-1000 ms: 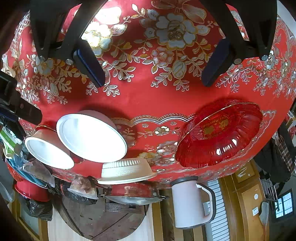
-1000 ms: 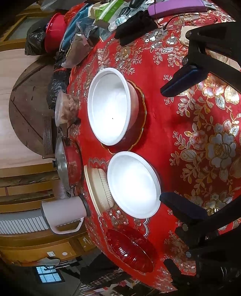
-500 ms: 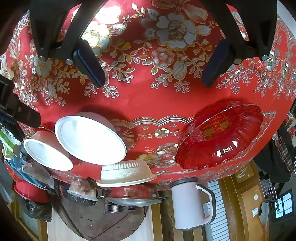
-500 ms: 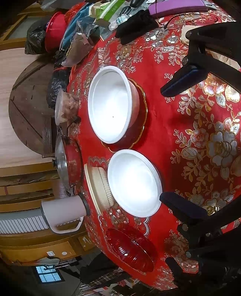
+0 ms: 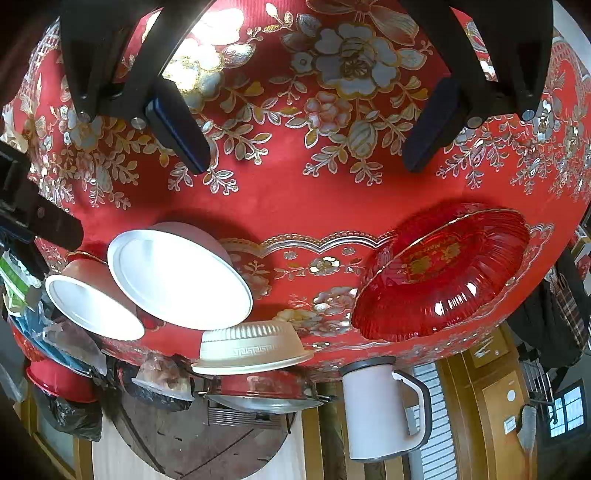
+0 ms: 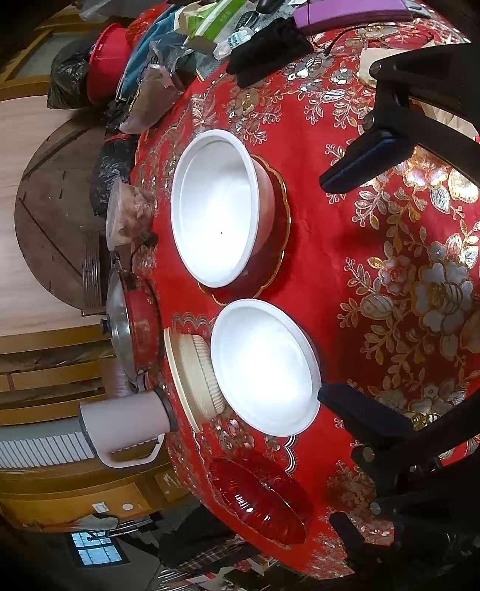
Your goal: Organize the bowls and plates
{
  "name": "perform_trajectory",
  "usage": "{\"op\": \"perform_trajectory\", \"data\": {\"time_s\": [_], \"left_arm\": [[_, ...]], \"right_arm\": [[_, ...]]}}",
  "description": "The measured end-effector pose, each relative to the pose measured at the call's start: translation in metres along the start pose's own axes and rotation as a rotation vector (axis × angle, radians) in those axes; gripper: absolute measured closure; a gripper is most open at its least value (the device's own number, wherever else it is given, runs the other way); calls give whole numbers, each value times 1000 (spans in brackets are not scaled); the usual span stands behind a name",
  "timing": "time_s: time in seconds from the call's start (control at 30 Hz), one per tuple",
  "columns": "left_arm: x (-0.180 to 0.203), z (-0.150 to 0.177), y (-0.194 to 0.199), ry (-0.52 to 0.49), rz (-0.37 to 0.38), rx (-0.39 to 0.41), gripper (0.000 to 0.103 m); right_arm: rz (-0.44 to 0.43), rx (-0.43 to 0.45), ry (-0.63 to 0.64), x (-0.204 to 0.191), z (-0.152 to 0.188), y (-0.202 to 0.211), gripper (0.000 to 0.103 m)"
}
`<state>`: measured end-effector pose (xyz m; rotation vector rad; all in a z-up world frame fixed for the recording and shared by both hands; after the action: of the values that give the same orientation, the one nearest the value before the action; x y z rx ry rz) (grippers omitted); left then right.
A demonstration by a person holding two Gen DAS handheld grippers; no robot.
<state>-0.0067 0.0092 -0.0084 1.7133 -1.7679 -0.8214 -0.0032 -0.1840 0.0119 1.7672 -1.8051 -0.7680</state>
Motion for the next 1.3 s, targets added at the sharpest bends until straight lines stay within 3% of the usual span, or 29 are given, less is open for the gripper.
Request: {"op": "perform_trajectory", "data": {"time_s": [0.33, 0.5, 0.67, 0.87, 1.03, 1.3], "left_arm": [[-6, 1, 12, 8, 21, 6, 0], [-47, -12, 36, 66, 27, 17, 0], [-78, -20, 44, 123, 22, 22, 0], [-48, -37, 31, 79, 146, -38, 0], [-26, -45, 16, 72, 149, -56, 0], [7, -71, -24, 64, 115, -135, 0]], "right_arm": [[-11, -3, 8, -4, -1, 0, 0], [-91, -5, 9, -12, -12, 5, 0], [-113, -23, -56, -2, -22, -4, 0], [-161, -98, -154, 15, -22, -26, 0], [-160, -94, -147, 14, -24, -23, 0], [-190, -141, -218, 25, -38, -57, 2]]}}
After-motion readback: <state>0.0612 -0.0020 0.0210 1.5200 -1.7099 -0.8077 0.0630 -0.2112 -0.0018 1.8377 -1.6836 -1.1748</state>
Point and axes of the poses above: each gripper's, at about its wrist camera, not at the fingertips, and y roughly against the way its jaws point, x to its right, z to its underside, the point moved 1 cm from there along -y, roughly the way its jaws point, and after that the axes turned 1 degree about y, right-handed, at the moved point
